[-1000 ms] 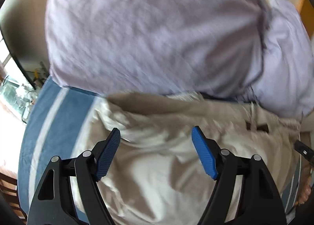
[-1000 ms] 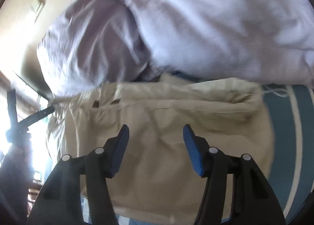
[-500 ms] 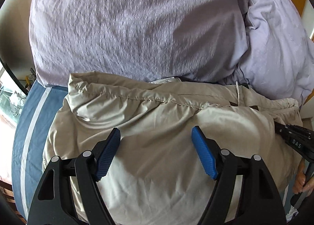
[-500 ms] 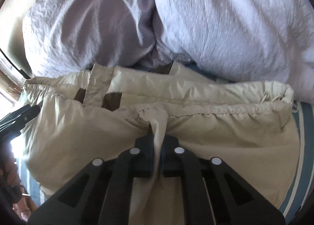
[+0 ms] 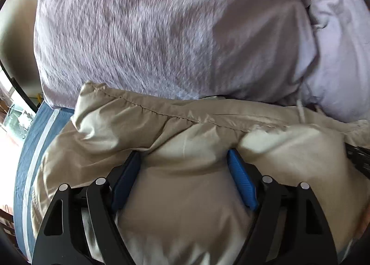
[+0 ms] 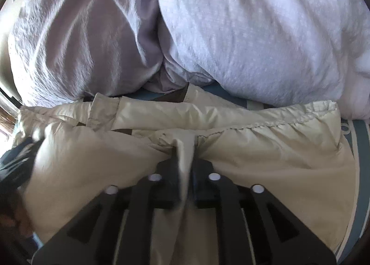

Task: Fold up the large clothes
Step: 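Open both grippers and press the folded edge flat near the collar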

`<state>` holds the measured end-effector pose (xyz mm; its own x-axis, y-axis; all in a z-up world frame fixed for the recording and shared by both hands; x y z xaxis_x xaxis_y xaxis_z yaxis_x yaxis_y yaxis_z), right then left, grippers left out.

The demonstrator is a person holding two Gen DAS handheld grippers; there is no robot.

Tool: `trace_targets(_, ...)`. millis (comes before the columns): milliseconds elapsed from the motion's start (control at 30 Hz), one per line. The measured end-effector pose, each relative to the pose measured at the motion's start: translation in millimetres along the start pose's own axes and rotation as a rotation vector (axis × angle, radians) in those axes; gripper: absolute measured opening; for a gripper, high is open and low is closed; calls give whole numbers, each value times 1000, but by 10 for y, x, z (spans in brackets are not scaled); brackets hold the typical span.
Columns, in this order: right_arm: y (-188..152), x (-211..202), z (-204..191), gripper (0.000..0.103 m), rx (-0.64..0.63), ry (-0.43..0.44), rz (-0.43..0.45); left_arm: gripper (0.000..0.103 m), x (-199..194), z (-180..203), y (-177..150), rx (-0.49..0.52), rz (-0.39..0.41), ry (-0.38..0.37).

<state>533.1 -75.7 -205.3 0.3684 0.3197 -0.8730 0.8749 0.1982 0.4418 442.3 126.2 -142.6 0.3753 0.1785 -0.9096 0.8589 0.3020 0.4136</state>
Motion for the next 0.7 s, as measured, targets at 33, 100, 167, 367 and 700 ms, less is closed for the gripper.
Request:
trace_targets(33,-2,-34,25,29,8,16,5,79,59,-22,10,-9,-1,4)
trace_targets(100,-18,-135,97,39,21,34,27,80,129,-48,36,-15,5,8)
trace_targets(167,-36,-269,194,48,27,51,72,80,178,-57,68,-13,12,13)
trace_targets(367,-95,-534,411,60,23,38,179,85,351,-44,177,-9,20,8)
trace_targets(700,-69,-600,926,60,162,-17,206,87,529,-47,294,-12,18,5)
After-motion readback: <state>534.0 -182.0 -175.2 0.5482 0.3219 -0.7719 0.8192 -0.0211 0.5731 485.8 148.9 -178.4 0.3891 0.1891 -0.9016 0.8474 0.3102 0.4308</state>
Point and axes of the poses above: each gripper's, at about its wrist camera, not at the fingertips, and x roughly the way its jaws point, z to its right, y to its top, the point moved 9 cm from there along x, roughly the way its jaws point, and after that the axes turned 10 degrees about -z, right-handed, at the moved point
